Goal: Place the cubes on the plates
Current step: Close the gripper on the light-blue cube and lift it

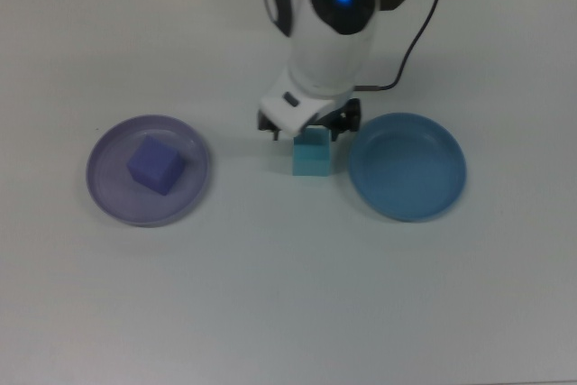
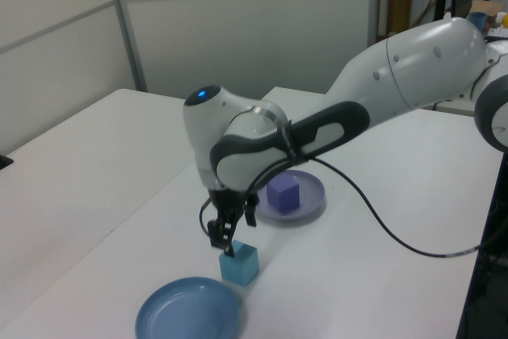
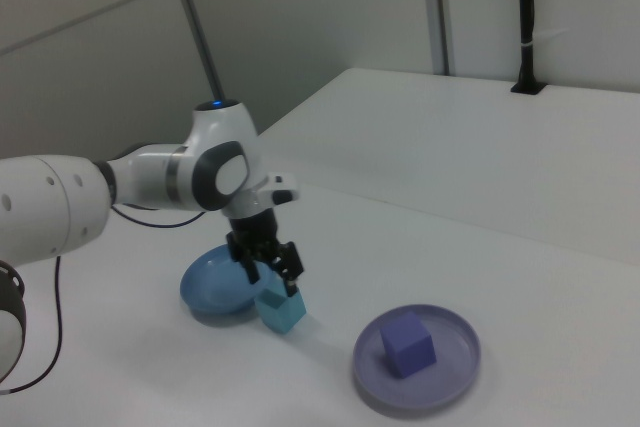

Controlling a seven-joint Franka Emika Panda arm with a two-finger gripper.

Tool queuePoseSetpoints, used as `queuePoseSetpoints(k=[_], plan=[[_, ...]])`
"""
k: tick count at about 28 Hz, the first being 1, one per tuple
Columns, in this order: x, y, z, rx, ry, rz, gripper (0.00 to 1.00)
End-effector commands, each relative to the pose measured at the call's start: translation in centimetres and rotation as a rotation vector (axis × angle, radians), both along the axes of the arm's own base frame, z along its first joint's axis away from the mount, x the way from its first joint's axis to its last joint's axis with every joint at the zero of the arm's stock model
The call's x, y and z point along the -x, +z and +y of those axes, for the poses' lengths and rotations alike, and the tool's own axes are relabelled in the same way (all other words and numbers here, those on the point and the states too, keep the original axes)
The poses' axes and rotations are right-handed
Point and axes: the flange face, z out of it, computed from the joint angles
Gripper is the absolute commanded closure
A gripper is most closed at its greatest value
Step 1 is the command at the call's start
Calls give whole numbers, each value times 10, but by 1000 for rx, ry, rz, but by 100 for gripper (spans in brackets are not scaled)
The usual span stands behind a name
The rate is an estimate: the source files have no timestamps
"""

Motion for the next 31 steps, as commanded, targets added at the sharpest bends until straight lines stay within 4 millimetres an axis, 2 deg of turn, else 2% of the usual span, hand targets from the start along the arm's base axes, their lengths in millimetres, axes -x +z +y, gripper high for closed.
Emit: queuePoseSetpoints(k=[1, 5, 14, 27, 29, 30, 31], plan=[[22, -12, 30, 3, 17, 43, 0], [23, -15, 33, 10, 4, 45, 0], [19, -17, 21, 26, -20, 44, 0], [7, -46, 12, 40, -35, 36, 0], [4, -46, 4, 41, -68, 27, 9], [2, -45, 1, 35, -86, 22, 29], [1, -44, -2, 33, -94, 21, 41]])
